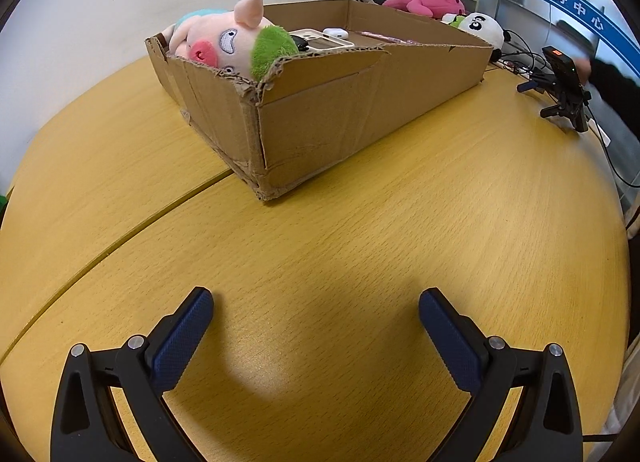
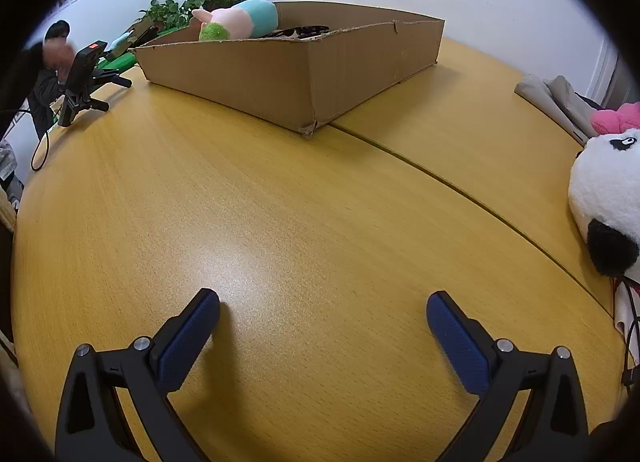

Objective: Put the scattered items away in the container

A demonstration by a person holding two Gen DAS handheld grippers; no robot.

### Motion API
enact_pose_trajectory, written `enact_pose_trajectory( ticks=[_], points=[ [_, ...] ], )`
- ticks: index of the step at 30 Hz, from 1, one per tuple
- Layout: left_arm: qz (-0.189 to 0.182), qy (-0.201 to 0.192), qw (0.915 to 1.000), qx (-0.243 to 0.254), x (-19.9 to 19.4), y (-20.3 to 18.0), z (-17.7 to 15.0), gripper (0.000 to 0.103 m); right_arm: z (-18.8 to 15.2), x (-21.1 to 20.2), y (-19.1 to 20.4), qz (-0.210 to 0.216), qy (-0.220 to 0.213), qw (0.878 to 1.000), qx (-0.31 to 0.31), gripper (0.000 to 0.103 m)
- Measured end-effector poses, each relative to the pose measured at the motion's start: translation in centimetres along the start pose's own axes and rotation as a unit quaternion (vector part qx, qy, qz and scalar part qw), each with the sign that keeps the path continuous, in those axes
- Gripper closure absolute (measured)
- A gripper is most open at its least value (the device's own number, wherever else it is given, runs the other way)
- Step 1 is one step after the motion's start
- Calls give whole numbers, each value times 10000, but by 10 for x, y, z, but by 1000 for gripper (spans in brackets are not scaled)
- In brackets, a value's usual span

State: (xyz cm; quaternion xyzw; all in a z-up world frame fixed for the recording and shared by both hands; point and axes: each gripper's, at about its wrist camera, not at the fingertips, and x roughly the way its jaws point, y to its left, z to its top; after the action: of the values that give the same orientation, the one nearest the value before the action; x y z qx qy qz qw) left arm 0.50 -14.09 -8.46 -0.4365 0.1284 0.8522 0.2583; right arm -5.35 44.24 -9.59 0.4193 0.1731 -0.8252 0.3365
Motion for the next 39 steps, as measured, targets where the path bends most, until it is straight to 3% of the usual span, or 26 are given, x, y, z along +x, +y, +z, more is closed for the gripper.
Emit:
enact_pose_trajectory(
  ticks=[39],
  points=[
    [-116,-4,9999,103,5,18,-1,0,-2,1,4,-21,-4,10000,16,0]
  ],
)
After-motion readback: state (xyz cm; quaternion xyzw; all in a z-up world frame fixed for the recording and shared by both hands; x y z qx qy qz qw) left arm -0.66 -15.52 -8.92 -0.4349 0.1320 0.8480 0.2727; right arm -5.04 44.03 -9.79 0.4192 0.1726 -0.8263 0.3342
